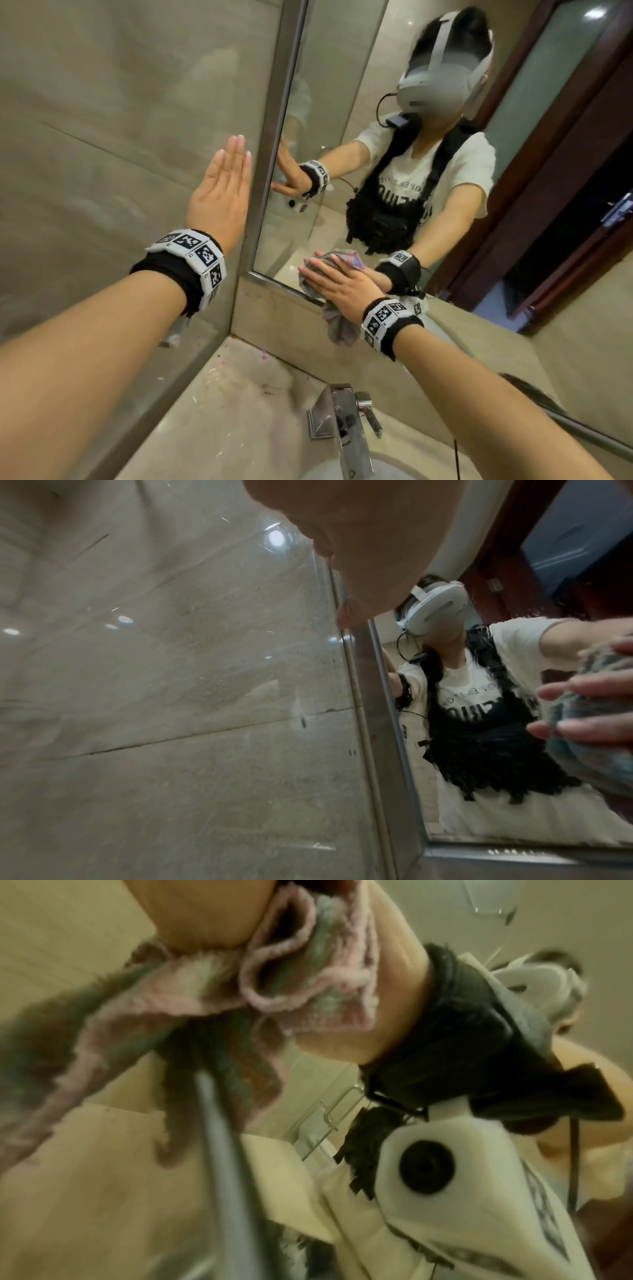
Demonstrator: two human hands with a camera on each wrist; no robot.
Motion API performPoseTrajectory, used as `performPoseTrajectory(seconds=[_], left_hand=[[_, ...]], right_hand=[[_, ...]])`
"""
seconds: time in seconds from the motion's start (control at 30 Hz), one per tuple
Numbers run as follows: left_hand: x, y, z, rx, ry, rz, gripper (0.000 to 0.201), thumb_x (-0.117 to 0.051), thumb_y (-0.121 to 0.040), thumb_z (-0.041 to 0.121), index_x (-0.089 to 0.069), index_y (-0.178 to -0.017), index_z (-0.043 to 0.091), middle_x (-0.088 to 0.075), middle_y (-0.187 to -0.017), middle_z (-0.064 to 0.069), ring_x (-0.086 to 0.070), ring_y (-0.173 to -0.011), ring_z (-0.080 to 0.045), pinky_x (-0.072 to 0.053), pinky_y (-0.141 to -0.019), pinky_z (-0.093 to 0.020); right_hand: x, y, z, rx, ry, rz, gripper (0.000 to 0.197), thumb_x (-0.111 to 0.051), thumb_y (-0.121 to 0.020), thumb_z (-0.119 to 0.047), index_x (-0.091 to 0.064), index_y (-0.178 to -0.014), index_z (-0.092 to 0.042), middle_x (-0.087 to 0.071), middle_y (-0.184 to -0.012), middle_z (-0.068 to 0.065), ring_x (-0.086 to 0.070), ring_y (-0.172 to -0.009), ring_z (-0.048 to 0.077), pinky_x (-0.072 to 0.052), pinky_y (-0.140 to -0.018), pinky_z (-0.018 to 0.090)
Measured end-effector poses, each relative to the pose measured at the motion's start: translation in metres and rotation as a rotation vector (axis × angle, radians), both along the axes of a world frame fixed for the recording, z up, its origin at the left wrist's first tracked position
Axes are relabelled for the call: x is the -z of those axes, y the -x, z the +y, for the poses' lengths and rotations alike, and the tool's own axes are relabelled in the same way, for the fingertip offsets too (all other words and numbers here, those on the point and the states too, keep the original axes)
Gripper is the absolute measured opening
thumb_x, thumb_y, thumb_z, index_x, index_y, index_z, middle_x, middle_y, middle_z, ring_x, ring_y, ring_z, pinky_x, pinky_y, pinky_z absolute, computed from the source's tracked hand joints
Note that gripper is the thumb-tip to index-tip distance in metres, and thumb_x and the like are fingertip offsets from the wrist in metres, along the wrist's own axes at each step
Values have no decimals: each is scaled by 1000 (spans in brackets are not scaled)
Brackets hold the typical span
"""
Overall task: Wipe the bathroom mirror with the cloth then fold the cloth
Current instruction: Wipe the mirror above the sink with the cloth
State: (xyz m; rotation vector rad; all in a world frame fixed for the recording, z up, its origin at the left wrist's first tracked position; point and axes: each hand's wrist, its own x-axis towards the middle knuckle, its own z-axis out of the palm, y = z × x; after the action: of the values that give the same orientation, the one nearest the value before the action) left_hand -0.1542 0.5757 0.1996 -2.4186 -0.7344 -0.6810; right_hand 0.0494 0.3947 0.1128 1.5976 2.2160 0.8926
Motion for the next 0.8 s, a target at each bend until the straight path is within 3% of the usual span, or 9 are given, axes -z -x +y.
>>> performPoseTrajectory(seconds=[0.07, 0.17, 0.2, 0.3, 0.4, 0.5, 0.63, 0.8], left_hand=[[0, 0, 1, 12, 9, -4, 66, 12, -79, -1, 4, -144, -11, 3, -154, -28, 2, -145, -35, 36, -101, -37], [0, 0, -1, 7, -8, 14, 68, 15, -78, -1, 2, -144, -11, 0, -154, -28, 0, -145, -35, 39, -100, -38], [0, 0, 0, 10, -15, 16, 68, 15, -78, -1, 2, -144, -11, 1, -154, -28, 1, -145, -35, 39, -100, -38], [-2, 1, -1, 26, 23, 1, 67, 10, -79, -2, 1, -144, -11, 2, -154, -28, 2, -145, -35, 38, -101, -35], [-5, 2, -4, 37, 70, -1, 63, 0, -82, -3, 3, -145, -10, 8, -153, -28, 7, -145, -34, 35, -103, -34], [-5, 2, -5, 18, 119, 5, 64, -9, -84, -3, 10, -144, -10, 15, -152, -27, 13, -144, -33, 34, -103, -34], [-6, 3, -7, 17, 106, 22, 65, -9, -83, -3, 8, -145, -9, 13, -153, -27, 12, -144, -33, 32, -104, -34], [-7, 2, -7, 4, 101, 35, 64, -14, -85, 0, 7, -145, -9, 12, -153, -26, 11, -145, -33, 37, -101, -34]], right_hand=[[-25, -4, -6, 25, 9, -57, 66, -28, -95, -55, -28, -141, -8, 9, -159, -1, 11, -146, 17, 7, -117, 40], [-70, -3, -25, 108, -62, -132, 64, -18, -96, -55, -30, -141, -11, -18, -154, 3, 14, -145, 20, 3, -116, 44], [-88, -3, -32, 118, -83, -162, 62, -14, -97, -52, -29, -141, -12, -17, -154, 2, 15, -145, 20, 7, -116, 43], [-143, -4, -54, 205, -156, -257, 57, -12, -99, -47, -25, -144, -15, 5, -159, -3, 18, -145, 20, 14, -116, 41], [-177, 0, -74, 366, -214, -253, 68, 4, -97, -49, -30, -145, -16, -11, -158, -1, -2, -146, 27, 9, -115, 42], [-179, 9, -84, 458, -295, -228, 75, 6, -95, -53, -35, -144, -13, -31, -152, 7, -23, -141, 35, 5, -114, 44], [-152, 8, -83, 558, -469, -203, 76, -7, -95, -61, -35, -143, -9, -33, -151, 9, -17, -139, 35, 5, -114, 47], [-119, 8, -79, 570, -648, -188, 72, 0, -98, -51, -42, -140, -9, -38, -149, 9, -27, -139, 39, 0, -113, 51]])
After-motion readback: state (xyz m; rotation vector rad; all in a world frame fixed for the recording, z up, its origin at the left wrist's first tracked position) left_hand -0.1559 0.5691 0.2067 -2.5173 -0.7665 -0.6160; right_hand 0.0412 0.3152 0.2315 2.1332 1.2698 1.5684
